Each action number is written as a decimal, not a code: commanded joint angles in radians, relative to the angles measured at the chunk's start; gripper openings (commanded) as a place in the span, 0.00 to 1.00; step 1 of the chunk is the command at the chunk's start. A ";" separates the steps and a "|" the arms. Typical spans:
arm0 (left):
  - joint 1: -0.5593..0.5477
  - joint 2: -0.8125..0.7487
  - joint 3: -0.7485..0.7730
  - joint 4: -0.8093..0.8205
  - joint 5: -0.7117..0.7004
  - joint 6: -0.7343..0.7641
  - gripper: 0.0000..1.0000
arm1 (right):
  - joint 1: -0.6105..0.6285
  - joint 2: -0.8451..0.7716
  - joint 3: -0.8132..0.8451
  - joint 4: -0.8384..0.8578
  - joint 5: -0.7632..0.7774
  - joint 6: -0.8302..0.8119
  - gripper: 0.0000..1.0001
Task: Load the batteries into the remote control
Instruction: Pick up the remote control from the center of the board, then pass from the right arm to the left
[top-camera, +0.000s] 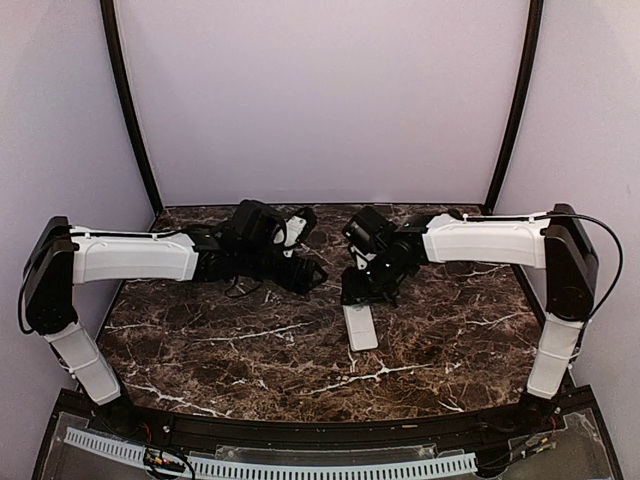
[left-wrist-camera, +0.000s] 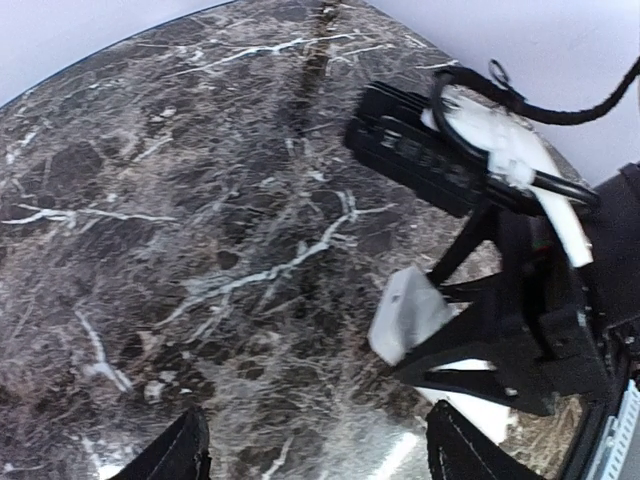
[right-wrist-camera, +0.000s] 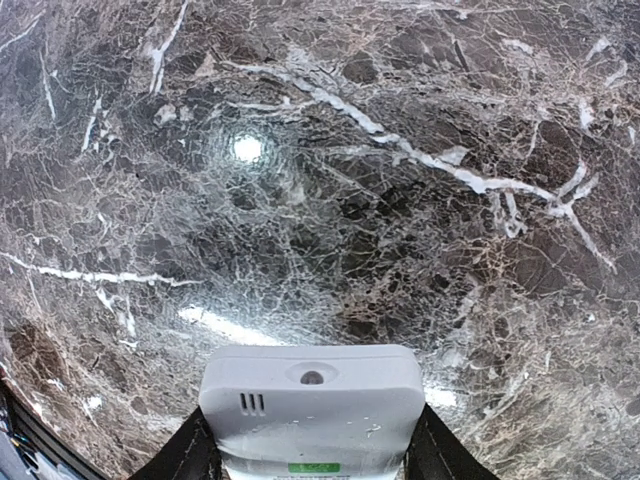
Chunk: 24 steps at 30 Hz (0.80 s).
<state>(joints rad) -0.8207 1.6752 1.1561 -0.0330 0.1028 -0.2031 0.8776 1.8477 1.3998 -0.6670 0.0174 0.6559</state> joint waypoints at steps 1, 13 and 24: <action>-0.036 0.008 -0.047 0.078 0.149 -0.094 0.76 | -0.009 -0.017 -0.014 0.062 -0.012 0.081 0.15; -0.058 0.085 -0.127 0.221 0.221 -0.209 0.89 | -0.024 -0.028 -0.088 0.211 -0.074 0.183 0.15; -0.034 0.235 -0.109 0.254 0.316 -0.245 0.71 | -0.046 -0.025 -0.132 0.246 -0.086 0.190 0.15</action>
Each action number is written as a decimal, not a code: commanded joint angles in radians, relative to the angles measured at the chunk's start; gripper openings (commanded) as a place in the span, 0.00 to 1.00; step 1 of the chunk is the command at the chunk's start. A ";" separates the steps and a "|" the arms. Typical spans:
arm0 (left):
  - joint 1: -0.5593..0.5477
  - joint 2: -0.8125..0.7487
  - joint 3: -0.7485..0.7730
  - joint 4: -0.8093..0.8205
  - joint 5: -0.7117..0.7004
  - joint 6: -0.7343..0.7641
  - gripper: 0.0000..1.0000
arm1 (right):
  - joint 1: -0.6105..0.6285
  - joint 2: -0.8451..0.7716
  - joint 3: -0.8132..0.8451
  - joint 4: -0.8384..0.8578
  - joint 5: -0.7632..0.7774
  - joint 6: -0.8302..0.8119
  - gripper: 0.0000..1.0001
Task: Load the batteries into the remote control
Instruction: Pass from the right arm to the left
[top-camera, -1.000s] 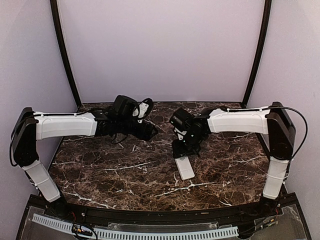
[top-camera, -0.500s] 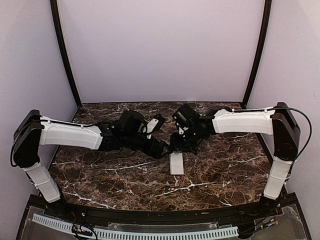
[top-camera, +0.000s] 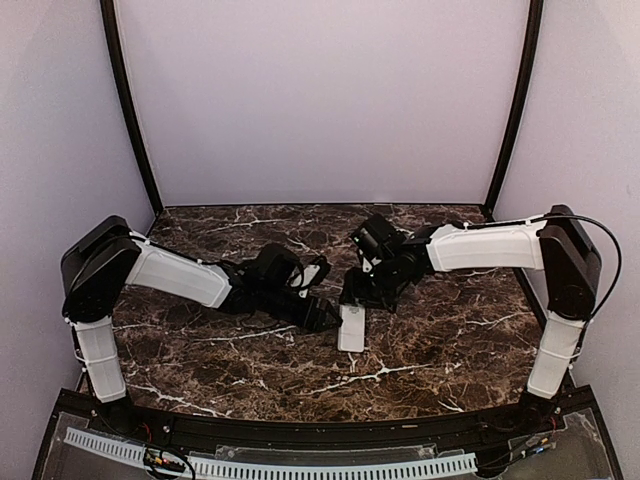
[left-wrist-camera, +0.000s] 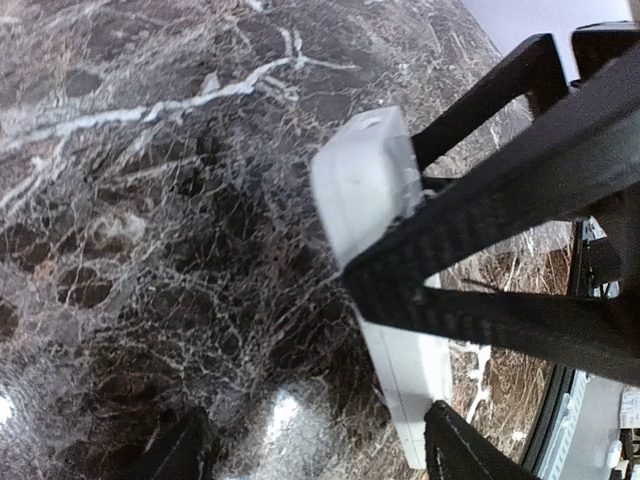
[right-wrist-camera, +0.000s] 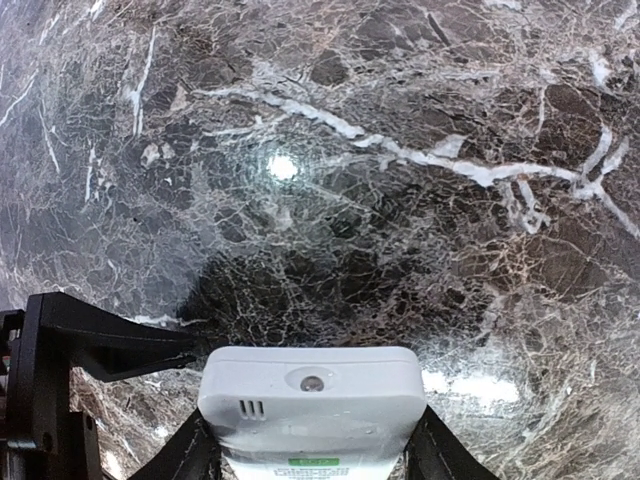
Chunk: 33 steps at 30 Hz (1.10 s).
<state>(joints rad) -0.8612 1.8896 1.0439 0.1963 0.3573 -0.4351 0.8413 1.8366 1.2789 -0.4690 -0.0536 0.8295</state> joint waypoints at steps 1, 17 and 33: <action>0.007 0.032 0.008 0.027 0.068 -0.012 0.70 | -0.010 -0.014 -0.012 0.051 -0.019 0.018 0.15; 0.022 0.130 0.038 0.224 0.228 -0.122 0.66 | -0.018 0.014 -0.033 0.096 -0.051 0.031 0.14; 0.022 0.172 0.070 0.257 0.256 -0.141 0.17 | -0.018 0.028 -0.039 0.112 -0.081 0.025 0.14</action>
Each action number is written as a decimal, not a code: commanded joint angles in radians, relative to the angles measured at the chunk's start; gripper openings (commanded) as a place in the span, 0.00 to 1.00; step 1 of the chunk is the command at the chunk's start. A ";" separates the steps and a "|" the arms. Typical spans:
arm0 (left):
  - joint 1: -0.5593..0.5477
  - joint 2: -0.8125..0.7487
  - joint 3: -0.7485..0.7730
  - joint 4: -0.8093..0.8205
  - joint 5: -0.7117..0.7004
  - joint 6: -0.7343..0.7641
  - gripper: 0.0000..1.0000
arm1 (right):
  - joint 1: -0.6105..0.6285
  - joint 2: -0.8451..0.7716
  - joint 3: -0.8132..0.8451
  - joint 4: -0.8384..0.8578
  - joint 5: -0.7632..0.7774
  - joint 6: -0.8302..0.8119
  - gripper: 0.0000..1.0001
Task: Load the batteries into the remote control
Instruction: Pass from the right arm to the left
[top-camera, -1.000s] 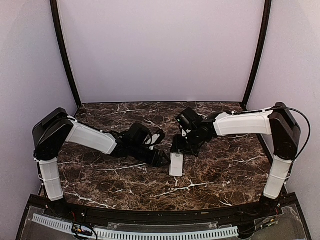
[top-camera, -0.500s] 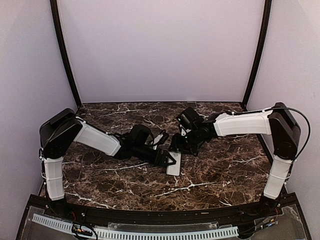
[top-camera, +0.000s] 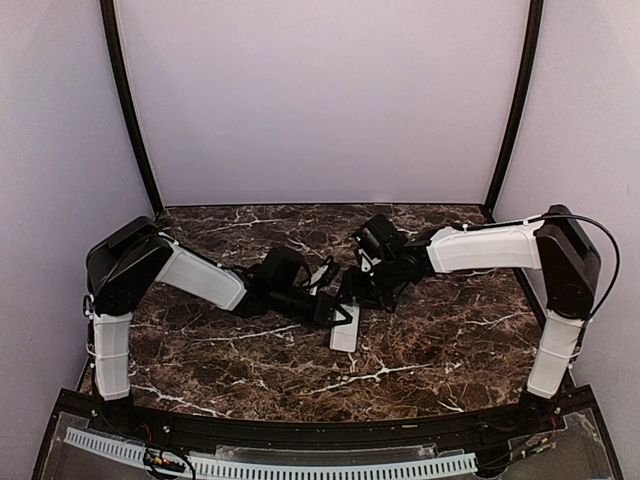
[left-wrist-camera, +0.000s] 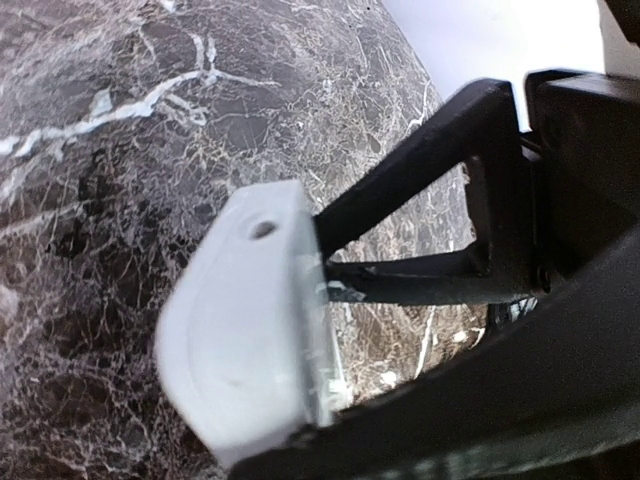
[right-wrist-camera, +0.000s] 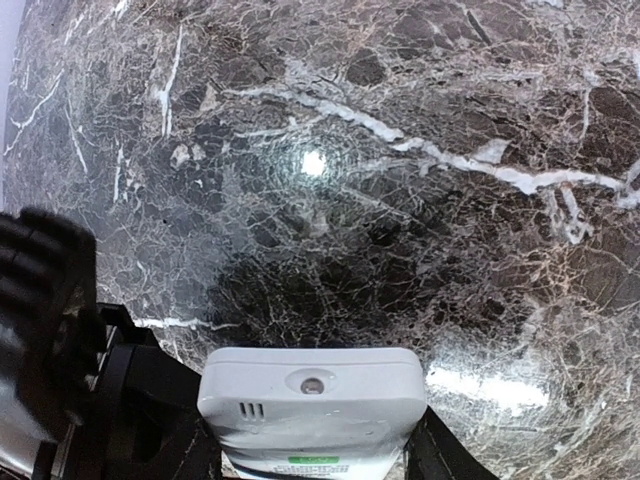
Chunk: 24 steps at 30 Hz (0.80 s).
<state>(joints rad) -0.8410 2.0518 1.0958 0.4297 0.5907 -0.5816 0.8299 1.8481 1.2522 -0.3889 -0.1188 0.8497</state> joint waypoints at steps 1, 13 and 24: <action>0.002 0.010 0.018 0.023 0.024 0.005 0.13 | -0.006 0.016 -0.012 0.032 -0.016 0.004 0.14; 0.002 -0.037 0.057 -0.144 -0.054 0.084 0.00 | -0.020 -0.055 0.006 -0.037 0.020 -0.021 0.40; -0.013 -0.112 0.246 -0.709 -0.523 0.386 0.00 | -0.092 -0.272 -0.049 -0.151 0.112 -0.062 0.67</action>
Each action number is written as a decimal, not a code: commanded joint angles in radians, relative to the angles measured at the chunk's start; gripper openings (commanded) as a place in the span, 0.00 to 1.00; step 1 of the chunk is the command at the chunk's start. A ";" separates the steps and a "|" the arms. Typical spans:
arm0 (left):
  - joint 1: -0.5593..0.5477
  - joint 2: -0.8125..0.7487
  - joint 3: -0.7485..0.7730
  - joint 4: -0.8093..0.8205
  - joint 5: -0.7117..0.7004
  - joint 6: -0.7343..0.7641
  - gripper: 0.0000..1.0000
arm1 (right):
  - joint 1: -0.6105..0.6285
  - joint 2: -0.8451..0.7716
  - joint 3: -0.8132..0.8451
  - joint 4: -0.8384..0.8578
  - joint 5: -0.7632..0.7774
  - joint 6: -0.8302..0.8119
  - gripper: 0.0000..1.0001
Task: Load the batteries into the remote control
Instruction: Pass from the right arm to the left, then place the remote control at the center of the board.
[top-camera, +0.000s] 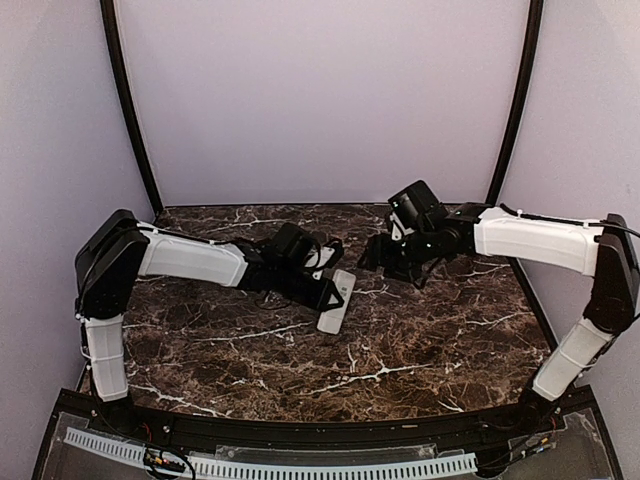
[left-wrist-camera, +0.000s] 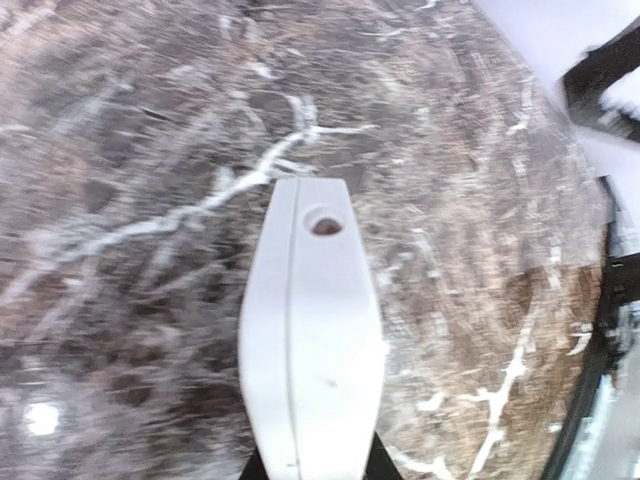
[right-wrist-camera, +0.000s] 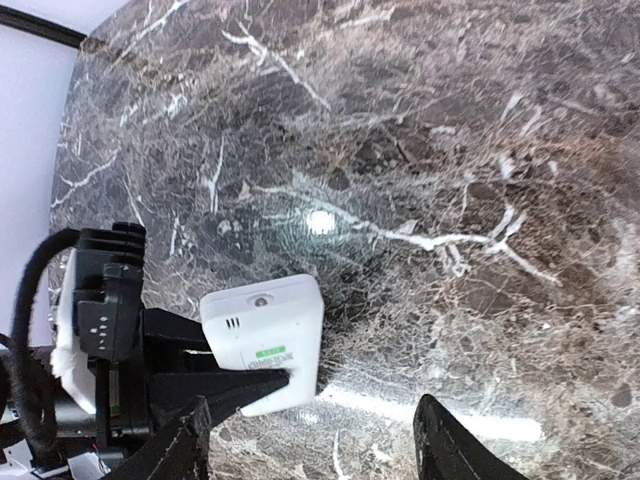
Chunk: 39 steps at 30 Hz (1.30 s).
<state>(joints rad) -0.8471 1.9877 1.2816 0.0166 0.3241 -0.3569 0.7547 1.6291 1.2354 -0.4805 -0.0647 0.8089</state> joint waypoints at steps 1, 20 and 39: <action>-0.015 -0.046 0.076 -0.356 -0.285 0.205 0.00 | -0.020 -0.070 -0.039 -0.067 0.061 -0.022 0.67; -0.207 0.224 0.180 -0.597 -1.108 0.556 0.28 | -0.039 -0.189 -0.123 -0.074 0.058 -0.029 0.68; -0.262 0.084 0.191 -0.634 -0.460 0.582 0.95 | -0.054 -0.229 -0.130 -0.112 0.069 -0.064 0.76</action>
<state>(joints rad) -1.0958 2.0953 1.4940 -0.5297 -0.5087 0.2207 0.7177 1.4143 1.1049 -0.5781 -0.0025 0.7715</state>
